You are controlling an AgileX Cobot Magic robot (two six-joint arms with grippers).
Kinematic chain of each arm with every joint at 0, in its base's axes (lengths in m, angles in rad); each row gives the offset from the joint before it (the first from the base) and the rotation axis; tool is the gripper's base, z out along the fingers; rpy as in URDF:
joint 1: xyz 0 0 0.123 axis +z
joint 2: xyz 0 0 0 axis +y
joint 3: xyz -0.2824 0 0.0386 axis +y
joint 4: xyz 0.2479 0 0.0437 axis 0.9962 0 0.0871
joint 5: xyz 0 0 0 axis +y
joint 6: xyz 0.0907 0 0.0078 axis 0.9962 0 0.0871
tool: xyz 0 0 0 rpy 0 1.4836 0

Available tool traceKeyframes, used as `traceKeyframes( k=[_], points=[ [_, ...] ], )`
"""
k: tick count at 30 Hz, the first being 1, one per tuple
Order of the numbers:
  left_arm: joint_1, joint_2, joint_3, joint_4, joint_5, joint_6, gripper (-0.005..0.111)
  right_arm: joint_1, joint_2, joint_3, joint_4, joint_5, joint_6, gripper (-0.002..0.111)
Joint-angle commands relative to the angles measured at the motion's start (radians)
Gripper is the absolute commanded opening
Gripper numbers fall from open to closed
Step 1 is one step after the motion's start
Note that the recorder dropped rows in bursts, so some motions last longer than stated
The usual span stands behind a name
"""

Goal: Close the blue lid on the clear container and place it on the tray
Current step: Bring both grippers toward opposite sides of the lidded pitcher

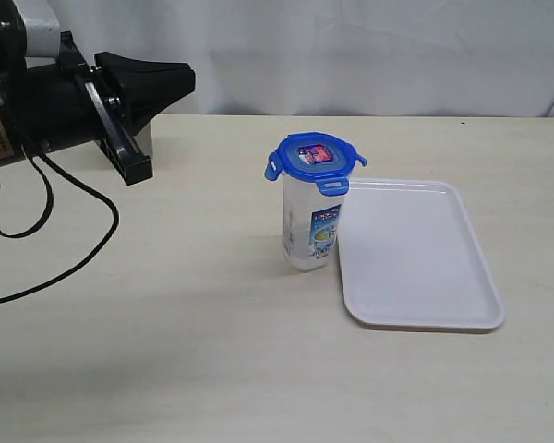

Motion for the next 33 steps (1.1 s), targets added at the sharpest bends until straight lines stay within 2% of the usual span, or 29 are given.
traceKeyframes(
  k=[1, 5, 10, 18, 25, 33],
  points=[
    [0.004, 0.003, 0.006, 0.000, -0.010, -0.001, 0.000, -0.003, -0.005, 0.001, 0.006, 0.003, 0.002, 0.005],
    [0.004, 0.003, 0.006, 0.037, -0.010, -0.001, 0.000, -0.003, -0.005, 0.001, -0.027, -0.035, -0.002, 0.005],
    [0.002, 0.006, 0.006, 0.101, 0.005, -0.007, 0.000, -0.003, -0.005, 0.001, -0.029, -0.271, -0.002, 0.005],
    [-0.003, 0.076, 0.003, 0.097, 0.044, 0.005, 0.000, -0.001, -0.005, 0.001, 0.242, -0.655, 0.090, 0.005],
    [-0.003, 0.148, -0.024, 0.085, 0.027, 0.014, 0.000, -0.001, 0.025, -0.019, 0.135, -0.662, 0.191, 0.005],
    [-0.003, 0.149, -0.024, 0.032, -0.015, 0.039, 0.000, -0.001, 0.367, -0.147, 0.094, -0.655, 0.252, 0.005]
  ],
)
